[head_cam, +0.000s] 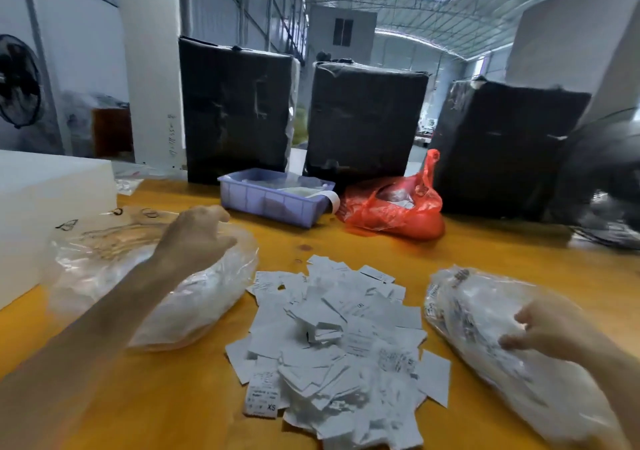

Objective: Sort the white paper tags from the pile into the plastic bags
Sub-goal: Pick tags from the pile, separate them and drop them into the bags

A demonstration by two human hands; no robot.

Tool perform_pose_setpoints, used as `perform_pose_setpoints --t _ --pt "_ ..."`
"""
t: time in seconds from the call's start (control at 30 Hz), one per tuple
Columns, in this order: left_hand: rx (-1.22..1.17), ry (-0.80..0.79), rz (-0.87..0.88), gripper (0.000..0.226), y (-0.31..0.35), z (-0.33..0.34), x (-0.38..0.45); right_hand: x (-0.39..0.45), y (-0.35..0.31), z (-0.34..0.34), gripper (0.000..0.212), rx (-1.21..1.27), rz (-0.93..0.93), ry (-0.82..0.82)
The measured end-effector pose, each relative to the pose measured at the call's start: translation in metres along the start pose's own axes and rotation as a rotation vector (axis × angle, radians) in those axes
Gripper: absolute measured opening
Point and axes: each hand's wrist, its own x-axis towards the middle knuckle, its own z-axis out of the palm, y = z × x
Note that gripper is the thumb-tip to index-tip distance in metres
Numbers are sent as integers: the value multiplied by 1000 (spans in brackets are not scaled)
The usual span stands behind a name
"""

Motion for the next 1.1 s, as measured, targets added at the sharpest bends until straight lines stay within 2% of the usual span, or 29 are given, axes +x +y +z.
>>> perform_pose_setpoints --t 0.07,0.17,0.27,0.37,0.5,0.63,0.7,0.73,0.83,0.9,0.97,1.1 --pt "-205 -70 128 33 22 14 -15 1 -2 5 37 114 -12 5" --pt "-441 -251 279 15 52 40 -45 -1 5 1 15 315 45 60" --pt "-514 -367 354 24 71 68 -74 1 6 4 6 377 45 88" --pt "-531 -357 402 26 77 89 -93 4 9 1 16 552 70 110" --pt "-625 -327 403 27 79 97 -99 0 7 -10 8 986 49 105" --pt "-688 -248 386 26 81 93 -96 -14 -9 -30 13 1434 -79 38" --pt "-789 -280 347 15 83 89 -95 -23 -26 -37 18 1602 -179 -55" --pt "-867 -330 306 9 87 85 -96 -27 -37 -38 20 1635 -225 -115" --pt "-1110 -556 140 63 95 77 -100 -41 -76 -29 21 1605 -347 -308" --pt "-1251 -699 6 75 101 72 -102 -48 -101 -16 22 1517 -359 -351" --pt "-1315 -752 -74 67 104 69 -103 -52 -116 -4 19 1445 -355 -356" --pt "-1201 -695 -110 27 99 71 -103 -56 -125 8 18 1401 -401 -407"
